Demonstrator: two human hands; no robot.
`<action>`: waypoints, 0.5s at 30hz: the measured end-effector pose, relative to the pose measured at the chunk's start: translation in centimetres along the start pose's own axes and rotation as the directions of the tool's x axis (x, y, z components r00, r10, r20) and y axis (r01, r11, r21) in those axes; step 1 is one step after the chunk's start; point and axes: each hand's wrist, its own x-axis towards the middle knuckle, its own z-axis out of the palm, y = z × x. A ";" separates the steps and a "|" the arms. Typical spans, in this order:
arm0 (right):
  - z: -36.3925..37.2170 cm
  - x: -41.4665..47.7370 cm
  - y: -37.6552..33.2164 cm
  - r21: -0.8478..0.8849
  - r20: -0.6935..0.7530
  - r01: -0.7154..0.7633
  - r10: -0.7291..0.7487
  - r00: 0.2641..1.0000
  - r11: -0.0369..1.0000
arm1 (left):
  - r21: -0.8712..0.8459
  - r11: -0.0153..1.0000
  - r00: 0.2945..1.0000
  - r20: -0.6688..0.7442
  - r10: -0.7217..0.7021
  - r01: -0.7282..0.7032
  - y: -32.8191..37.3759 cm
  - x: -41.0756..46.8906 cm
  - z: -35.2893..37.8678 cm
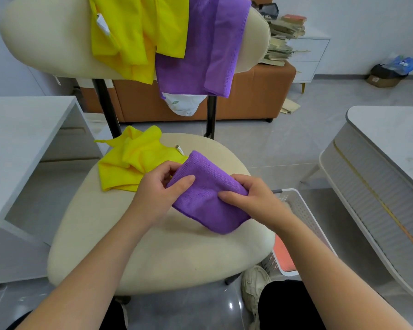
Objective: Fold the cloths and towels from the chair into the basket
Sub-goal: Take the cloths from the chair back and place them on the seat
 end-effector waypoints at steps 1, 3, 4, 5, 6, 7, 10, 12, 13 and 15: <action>0.0 -0.1 -0.1 0.042 0.009 -0.026 0.026 1.000 0.999 | -0.027 1.000 0.999 -0.040 -0.007 0.006 0.1 0.1 -0.1; 0.1 -0.1 -0.2 0.106 -0.010 -0.072 0.073 0.997 0.992 | -0.126 0.991 0.996 -0.068 -0.059 0.050 0.3 0.2 -0.3; 0.2 -0.1 -0.3 0.118 -0.018 -0.092 0.095 0.995 0.989 | -0.185 0.978 0.993 -0.047 -0.104 0.094 0.3 0.3 -0.5; 0.3 -0.1 -0.3 0.124 -0.015 -0.112 0.114 0.993 0.986 | -0.235 0.962 0.989 -0.020 -0.149 0.140 0.3 0.3 -0.6; 0.5 -0.1 -0.3 0.137 0.002 -0.126 0.127 0.992 0.983 | -0.268 0.946 0.982 -0.001 -0.189 0.182 0.4 0.3 -0.7; 0.6 -0.1 -0.3 0.155 0.030 -0.134 0.131 0.991 0.979 | -0.287 0.934 0.976 0.000 -0.220 0.210 0.4 0.2 -0.6; 0.9 -0.1 -0.2 0.144 0.113 -0.140 0.124 0.986 0.980 | -0.367 0.892 0.954 -0.038 -0.298 0.264 1.0 0.0 -0.5; 1.0 0.0 -0.3 0.128 0.119 -0.116 0.101 0.988 0.985 | -0.431 0.856 0.941 -0.040 -0.335 0.286 1.3 0.1 -0.7; 1.0 0.1 -0.4 0.135 0.108 -0.096 0.082 0.991 0.986 | -0.435 0.849 0.938 -0.025 -0.345 0.301 1.4 0.1 -0.9; 0.9 0.3 -0.6 0.185 0.094 -0.035 0.018 0.995 0.982 | -0.395 0.850 0.932 0.051 -0.358 0.348 1.5 -0.1 -1.1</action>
